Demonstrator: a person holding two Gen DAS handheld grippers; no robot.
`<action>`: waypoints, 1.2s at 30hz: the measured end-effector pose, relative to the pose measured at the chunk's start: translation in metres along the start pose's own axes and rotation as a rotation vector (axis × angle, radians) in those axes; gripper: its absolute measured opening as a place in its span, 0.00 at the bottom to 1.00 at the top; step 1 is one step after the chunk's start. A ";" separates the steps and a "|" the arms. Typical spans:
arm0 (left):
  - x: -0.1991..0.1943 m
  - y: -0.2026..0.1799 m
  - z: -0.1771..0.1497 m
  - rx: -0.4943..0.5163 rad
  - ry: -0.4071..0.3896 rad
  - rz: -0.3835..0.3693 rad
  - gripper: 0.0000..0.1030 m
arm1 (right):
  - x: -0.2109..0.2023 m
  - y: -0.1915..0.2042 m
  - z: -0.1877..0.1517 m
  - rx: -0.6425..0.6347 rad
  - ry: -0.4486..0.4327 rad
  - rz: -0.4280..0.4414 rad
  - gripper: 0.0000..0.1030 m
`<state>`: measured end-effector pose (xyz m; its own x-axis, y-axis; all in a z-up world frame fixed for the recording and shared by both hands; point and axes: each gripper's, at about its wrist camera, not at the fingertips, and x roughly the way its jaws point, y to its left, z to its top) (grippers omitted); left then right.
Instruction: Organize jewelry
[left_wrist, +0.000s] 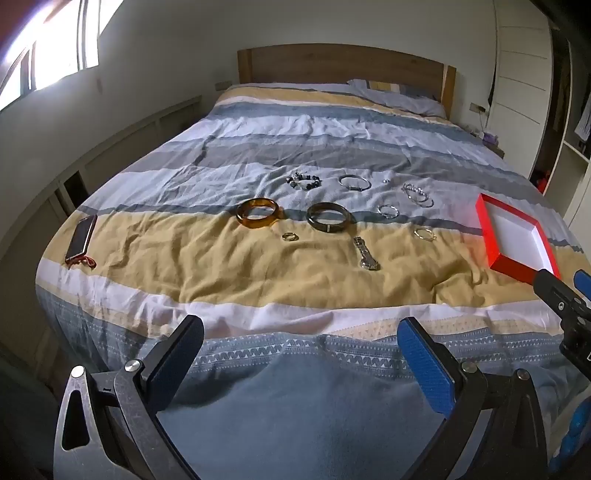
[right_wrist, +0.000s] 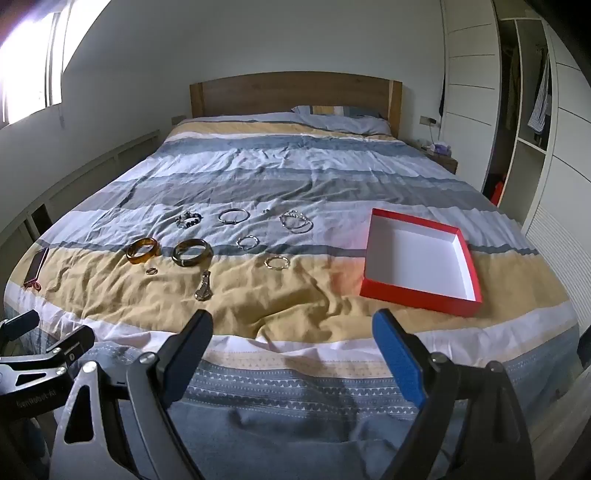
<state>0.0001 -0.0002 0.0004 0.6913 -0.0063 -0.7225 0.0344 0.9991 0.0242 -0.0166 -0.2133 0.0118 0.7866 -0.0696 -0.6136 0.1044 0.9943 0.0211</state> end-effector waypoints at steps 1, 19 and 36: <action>0.000 0.000 0.000 0.002 -0.002 0.001 0.99 | 0.000 0.000 0.000 -0.004 -0.003 -0.003 0.86; 0.004 -0.002 -0.001 0.004 0.000 -0.004 0.99 | 0.004 -0.003 -0.001 -0.006 0.002 -0.005 0.86; -0.003 -0.002 -0.008 0.014 -0.024 -0.007 0.99 | 0.005 0.001 -0.003 -0.015 0.010 -0.008 0.86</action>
<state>-0.0075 -0.0022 -0.0031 0.7080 -0.0145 -0.7061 0.0491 0.9984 0.0287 -0.0146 -0.2128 0.0060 0.7796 -0.0771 -0.6215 0.1017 0.9948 0.0041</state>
